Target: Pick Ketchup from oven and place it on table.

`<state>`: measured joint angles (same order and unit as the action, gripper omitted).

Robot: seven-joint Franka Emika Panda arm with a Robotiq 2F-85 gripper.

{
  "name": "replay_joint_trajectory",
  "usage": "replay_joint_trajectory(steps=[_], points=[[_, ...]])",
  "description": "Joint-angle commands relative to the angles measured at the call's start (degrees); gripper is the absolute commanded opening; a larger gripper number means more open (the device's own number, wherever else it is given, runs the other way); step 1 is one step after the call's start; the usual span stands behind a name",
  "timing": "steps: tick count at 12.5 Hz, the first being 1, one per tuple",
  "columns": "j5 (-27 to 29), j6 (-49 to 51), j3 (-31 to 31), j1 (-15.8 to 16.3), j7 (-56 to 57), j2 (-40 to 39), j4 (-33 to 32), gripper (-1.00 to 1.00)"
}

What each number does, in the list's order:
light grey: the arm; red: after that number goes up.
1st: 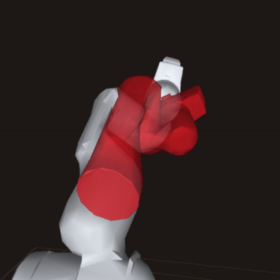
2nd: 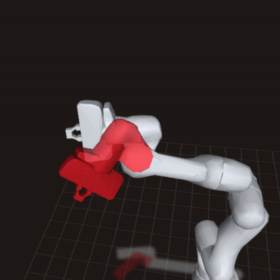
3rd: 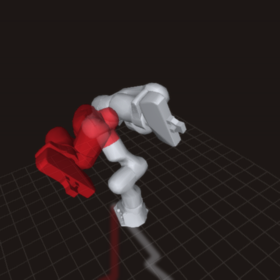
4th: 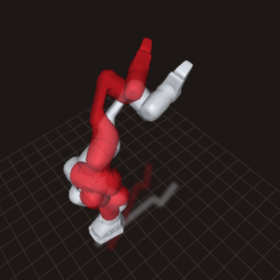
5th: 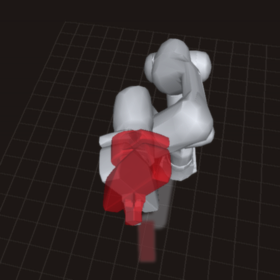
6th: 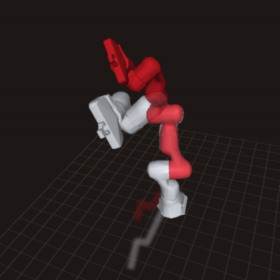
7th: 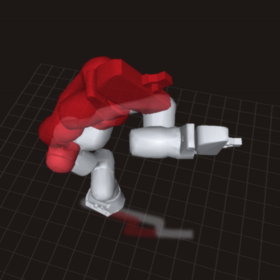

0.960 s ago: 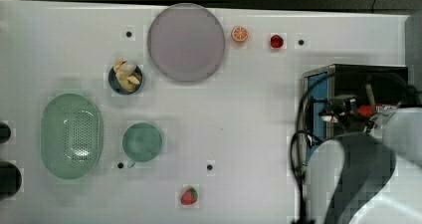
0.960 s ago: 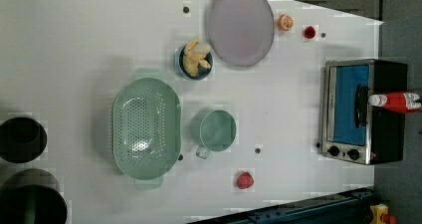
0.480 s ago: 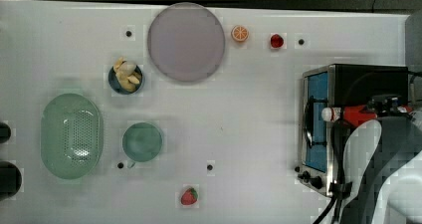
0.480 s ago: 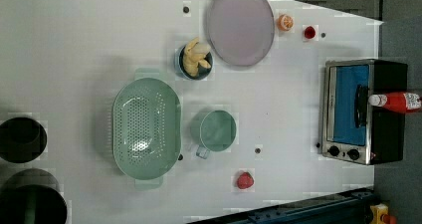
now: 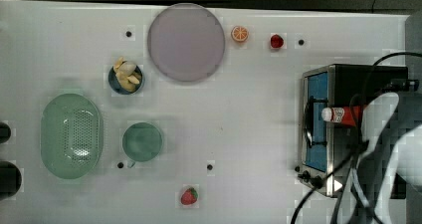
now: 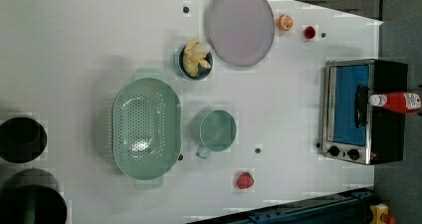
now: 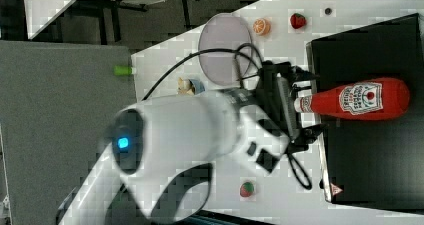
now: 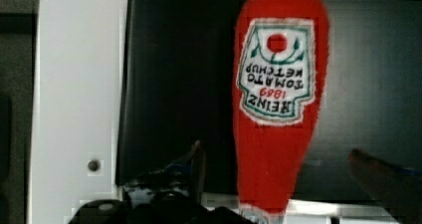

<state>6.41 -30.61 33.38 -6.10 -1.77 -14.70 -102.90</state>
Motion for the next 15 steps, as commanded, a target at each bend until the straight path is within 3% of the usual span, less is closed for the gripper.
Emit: replay_joint_trajectory(steps=[1,6,9,10,13,15], points=[[1.91,-2.16,1.80,-1.24,-1.59,-3.80,1.24,1.00],[6.86,-3.76,1.73,-2.22,-1.59,-8.27,1.13,1.00],[7.10,-5.64,1.72,-2.40,-1.59,-9.51,1.06,1.00],[7.10,-5.52,1.73,-2.48,-1.59,-9.59,1.03,0.92],[7.10,-5.45,1.76,-2.54,-1.59,-9.65,1.03,0.27],[7.10,-5.41,2.01,-2.56,-1.59,-9.57,1.21,0.27]])
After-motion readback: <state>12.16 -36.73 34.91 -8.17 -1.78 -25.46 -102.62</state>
